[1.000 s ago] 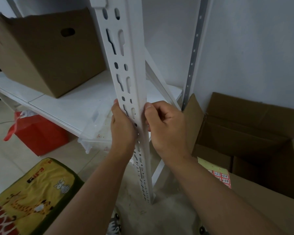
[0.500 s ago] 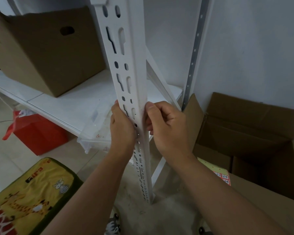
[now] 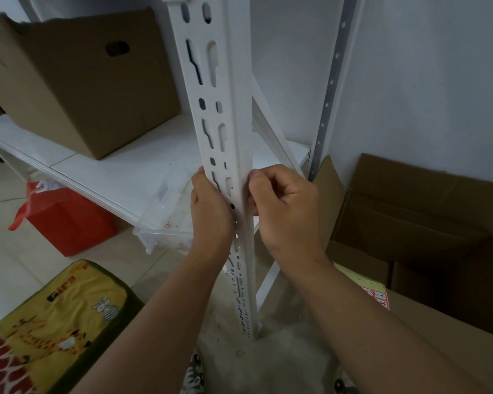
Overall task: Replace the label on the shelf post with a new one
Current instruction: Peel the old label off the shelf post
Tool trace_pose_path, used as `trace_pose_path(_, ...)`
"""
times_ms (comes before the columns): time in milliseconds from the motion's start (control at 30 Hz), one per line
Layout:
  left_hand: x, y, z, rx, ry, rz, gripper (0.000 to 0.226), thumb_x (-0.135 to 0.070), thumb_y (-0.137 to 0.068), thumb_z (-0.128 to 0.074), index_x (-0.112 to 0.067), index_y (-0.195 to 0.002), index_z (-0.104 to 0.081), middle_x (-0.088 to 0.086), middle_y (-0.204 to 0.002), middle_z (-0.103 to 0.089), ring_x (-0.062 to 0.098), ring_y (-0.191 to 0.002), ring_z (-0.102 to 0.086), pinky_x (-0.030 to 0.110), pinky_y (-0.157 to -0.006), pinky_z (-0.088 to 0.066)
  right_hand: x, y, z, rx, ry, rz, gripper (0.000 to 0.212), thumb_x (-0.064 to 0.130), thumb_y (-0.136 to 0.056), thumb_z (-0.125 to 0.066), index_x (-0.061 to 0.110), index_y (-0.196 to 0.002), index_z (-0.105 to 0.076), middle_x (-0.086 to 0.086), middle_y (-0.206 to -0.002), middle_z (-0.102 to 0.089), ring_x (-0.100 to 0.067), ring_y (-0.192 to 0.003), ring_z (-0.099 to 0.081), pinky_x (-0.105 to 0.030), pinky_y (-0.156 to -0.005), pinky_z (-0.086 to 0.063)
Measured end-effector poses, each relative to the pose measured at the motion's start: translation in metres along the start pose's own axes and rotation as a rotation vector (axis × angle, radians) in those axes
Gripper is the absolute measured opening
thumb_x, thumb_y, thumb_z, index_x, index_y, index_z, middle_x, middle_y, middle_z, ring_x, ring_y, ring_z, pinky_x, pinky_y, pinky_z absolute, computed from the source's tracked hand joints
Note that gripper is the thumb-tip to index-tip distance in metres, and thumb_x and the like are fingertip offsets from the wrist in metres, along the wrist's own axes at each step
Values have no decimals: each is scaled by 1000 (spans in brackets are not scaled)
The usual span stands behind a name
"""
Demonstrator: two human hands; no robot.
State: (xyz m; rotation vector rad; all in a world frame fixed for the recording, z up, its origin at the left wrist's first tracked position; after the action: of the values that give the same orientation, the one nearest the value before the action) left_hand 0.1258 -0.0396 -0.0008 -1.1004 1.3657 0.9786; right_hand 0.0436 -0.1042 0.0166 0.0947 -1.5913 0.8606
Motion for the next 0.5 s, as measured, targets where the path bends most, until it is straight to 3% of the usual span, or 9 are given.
trace_pose_path(100,-1,1,0,3,8,10,46,-31,-102,-22,-20,-66,-48,-10,-51,-53,-4,-46,-50,18,-55,-44,1,0,-1,0,30,-9,23,18,-89,-57,11,-70,-68,-1,-61,-64,-20,-60,-60,-45,-57,-52)
trace_pose_path(233,-2,1,-1,8,-4,26,48,-32,-103,-21,-21,-66,-50,-12,-48,-54,-6,-45,-52,12,-50,-44,0,-1,2,17,10,-38,22,16,-90,-57,12,-72,-69,-2,-64,-65,-22,-61,-62,-45,-58,-53)
trace_pose_path(333,-2,1,0,14,-29,36,50,-32,-103,-20,-22,-69,-54,-10,-54,-58,-6,-48,-54,14,-55,-45,-3,2,4,44,-25,-69,18,16,-93,-56,18,-82,-70,2,-68,-66,-18,-63,-63,-38,-58,-55)
trace_pose_path(433,-3,2,0,18,-29,45,50,-33,-103,-20,-25,-70,-56,-11,-57,-60,-6,-50,-56,18,-59,-44,-2,5,6,35,-9,-18,12,20,-92,-58,22,-98,-68,7,-75,-68,-14,-70,-66,-33,-60,-58)
trace_pose_path(500,-3,2,0,23,-30,46,49,-34,-103,-20,-27,-72,-57,-13,-56,-61,-8,-49,-56,16,-57,-44,-1,4,8,23,47,50,9,23,-91,-59,23,-97,-66,12,-78,-67,-11,-74,-67,-30,-62,-58)
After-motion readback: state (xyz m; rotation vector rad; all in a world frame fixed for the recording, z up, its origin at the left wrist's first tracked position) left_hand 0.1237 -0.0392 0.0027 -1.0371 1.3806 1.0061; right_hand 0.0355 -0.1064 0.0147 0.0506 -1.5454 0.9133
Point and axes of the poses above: each hand's wrist, its own y-axis away from the middle knuckle, its own z-axis out of the back of the hand, x = y × z, the point moved 3 cm from there along -y, towards the middle knuckle
